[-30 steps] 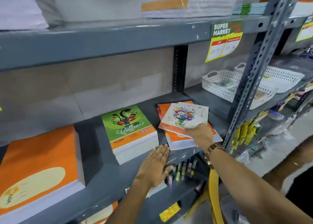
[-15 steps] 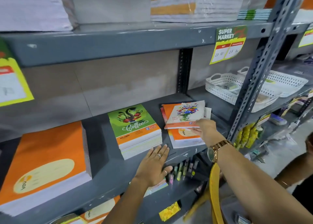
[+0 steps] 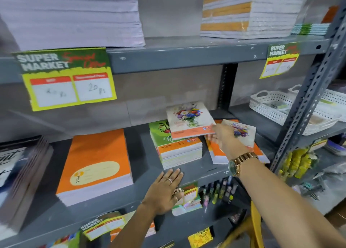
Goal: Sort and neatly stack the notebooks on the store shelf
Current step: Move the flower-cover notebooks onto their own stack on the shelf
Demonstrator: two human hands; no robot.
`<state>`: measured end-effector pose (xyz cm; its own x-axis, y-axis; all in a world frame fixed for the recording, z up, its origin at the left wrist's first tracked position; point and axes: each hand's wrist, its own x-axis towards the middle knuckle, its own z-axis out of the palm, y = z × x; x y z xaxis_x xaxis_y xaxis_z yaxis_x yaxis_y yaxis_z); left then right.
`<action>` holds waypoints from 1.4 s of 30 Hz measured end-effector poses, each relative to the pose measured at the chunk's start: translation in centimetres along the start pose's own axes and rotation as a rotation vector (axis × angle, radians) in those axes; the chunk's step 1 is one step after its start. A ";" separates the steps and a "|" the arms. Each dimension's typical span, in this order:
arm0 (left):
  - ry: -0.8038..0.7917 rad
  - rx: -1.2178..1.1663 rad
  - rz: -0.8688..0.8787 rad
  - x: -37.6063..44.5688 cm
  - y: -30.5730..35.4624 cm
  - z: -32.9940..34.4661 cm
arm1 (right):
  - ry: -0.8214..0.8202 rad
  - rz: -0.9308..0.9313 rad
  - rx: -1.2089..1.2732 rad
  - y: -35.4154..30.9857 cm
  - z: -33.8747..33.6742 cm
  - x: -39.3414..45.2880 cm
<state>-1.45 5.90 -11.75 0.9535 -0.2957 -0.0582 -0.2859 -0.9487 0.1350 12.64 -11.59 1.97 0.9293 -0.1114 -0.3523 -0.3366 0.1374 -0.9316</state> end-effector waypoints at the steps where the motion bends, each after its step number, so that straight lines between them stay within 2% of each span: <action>1: 0.009 -0.006 -0.005 -0.4 -0.2 0.1 | -0.023 0.008 -0.045 0.5 0.8 0.0; 6: 0.037 -0.008 -0.011 -1.3 -0.9 0.5 | 0.031 0.040 -0.197 3.1 3.5 0.9; 12: 0.041 -0.006 -0.032 -1.1 -0.8 0.7 | 0.191 -0.232 -0.675 3.3 3.4 1.1; 15: 0.042 -0.008 -0.038 -0.5 -0.1 0.7 | 0.266 -0.343 -0.757 2.8 2.2 1.3; 17: 0.044 -0.028 -0.020 0.2 0.6 0.6 | 0.288 -0.354 -0.774 2.6 0.9 1.6; 25: 0.083 -0.088 0.092 5.1 3.9 0.6 | 0.435 -0.182 -0.791 2.7 -7.0 4.3; 30: 0.087 -0.047 0.138 8.4 5.5 0.7 | 0.381 -0.080 -0.889 3.1 -9.8 6.0; 36: 0.092 0.026 0.167 10.3 6.3 1.2 | 0.355 -0.093 -1.071 2.7 -10.3 7.0; 42: 0.110 0.036 0.170 10.4 6.4 1.6 | 0.315 0.046 -1.072 2.1 -10.6 8.5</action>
<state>6.48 -3.39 -13.07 0.8955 -0.4394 0.0707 -0.4446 -0.8903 0.0986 18.19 -22.70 -3.93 0.8836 -0.3935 -0.2538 -0.4681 -0.7549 -0.4593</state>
